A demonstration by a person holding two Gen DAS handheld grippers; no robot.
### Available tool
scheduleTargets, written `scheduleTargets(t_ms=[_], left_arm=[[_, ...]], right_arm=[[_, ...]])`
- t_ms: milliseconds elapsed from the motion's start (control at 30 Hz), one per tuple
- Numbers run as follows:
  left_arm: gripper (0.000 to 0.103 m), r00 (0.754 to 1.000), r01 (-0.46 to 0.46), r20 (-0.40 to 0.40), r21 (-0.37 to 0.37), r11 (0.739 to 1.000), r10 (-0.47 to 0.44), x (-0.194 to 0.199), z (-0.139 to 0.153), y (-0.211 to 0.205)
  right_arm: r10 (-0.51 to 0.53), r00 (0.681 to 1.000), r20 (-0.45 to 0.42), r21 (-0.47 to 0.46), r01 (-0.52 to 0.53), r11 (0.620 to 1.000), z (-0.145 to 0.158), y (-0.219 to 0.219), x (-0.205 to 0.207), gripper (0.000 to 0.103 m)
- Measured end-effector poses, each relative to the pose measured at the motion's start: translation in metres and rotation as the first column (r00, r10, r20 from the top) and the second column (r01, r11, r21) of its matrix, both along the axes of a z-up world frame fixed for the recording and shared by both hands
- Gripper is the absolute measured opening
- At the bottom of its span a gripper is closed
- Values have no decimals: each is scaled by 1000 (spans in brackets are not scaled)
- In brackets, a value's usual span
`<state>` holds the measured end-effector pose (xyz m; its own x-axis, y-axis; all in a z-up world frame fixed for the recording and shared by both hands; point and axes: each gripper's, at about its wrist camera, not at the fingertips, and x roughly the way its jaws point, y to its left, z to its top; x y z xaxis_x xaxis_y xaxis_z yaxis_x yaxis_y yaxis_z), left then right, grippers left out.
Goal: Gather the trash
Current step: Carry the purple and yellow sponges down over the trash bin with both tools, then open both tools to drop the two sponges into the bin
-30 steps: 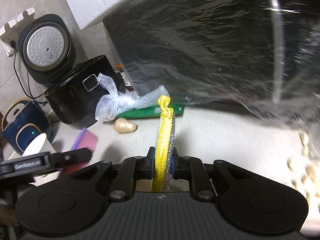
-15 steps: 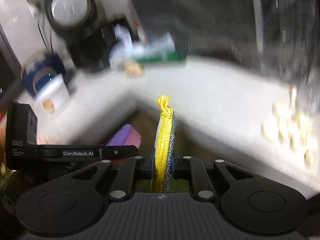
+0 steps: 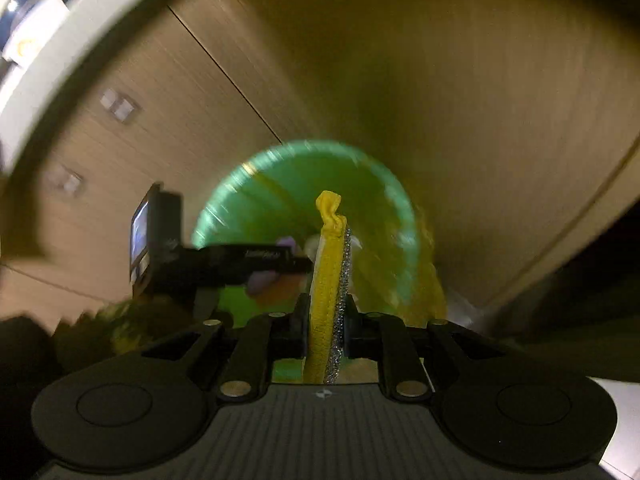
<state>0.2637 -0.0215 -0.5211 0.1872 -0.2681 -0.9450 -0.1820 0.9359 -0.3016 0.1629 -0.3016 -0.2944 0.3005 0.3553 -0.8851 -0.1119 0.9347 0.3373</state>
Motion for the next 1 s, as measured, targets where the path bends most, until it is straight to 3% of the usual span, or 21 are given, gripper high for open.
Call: scheduleTargets(t_ms=[67, 167, 200, 267, 367, 433, 500, 567, 667, 733, 800, 867, 933, 1000], left_arm=[[72, 998, -59, -26, -54, 997, 58, 0, -19, 10], [72, 987, -160, -32, -174, 972, 157, -4, -35, 26], [73, 990, -140, -4, -150, 979, 141, -5, -34, 22], [72, 999, 2, 48, 19, 1000, -3, 3, -30, 5], [72, 994, 103, 16, 99, 990, -105, 14, -36, -10], [74, 998, 61, -9, -15, 998, -61, 15, -43, -6], [72, 996, 52, -67, -22, 998, -54, 15, -51, -5], [73, 995, -3, -103, -106, 994, -8, 9, -58, 4], [74, 994, -66, -101, -155, 986, 51, 0, -56, 14], [72, 997, -22, -81, -27, 999, 20, 0, -49, 14], [74, 992, -104, -91, -167, 980, 90, 2, -52, 22], [72, 996, -36, -89, -41, 999, 32, 8, -52, 16], [74, 987, -125, -126, -206, 971, 100, 7, -60, 25], [72, 993, -42, -110, -86, 995, 33, 8, -54, 15]], right_arm=[[15, 1000, -12, -46, -16, 999, -14, -1, -2, 14], [16, 1000, -27, -77, -18, 997, -27, -1, 0, 14], [13, 999, -30, -78, -15, 997, -30, -1, 2, 14], [13, 999, -34, -82, -16, 997, -34, 3, 5, 14], [24, 999, -29, -90, -27, 996, -39, 10, 9, 14], [35, 999, -22, -92, -37, 995, -44, 15, 14, 15], [44, 999, -16, -93, -45, 995, -47, 21, 21, 14], [41, 999, -9, -88, -41, 995, -49, 24, 28, 14], [19, 1000, -11, -68, -20, 997, -52, 26, 41, 14], [3, 1000, -13, -62, -4, 998, -53, 27, 49, 14], [-11, 1000, -21, -66, 10, 998, -55, 29, 57, 14], [-25, 999, -32, -68, 23, 997, -57, 31, 64, 15], [-32, 999, -36, -71, 30, 997, -60, 34, 70, 14], [-38, 998, -41, -88, 34, 996, -64, 36, 74, 14]])
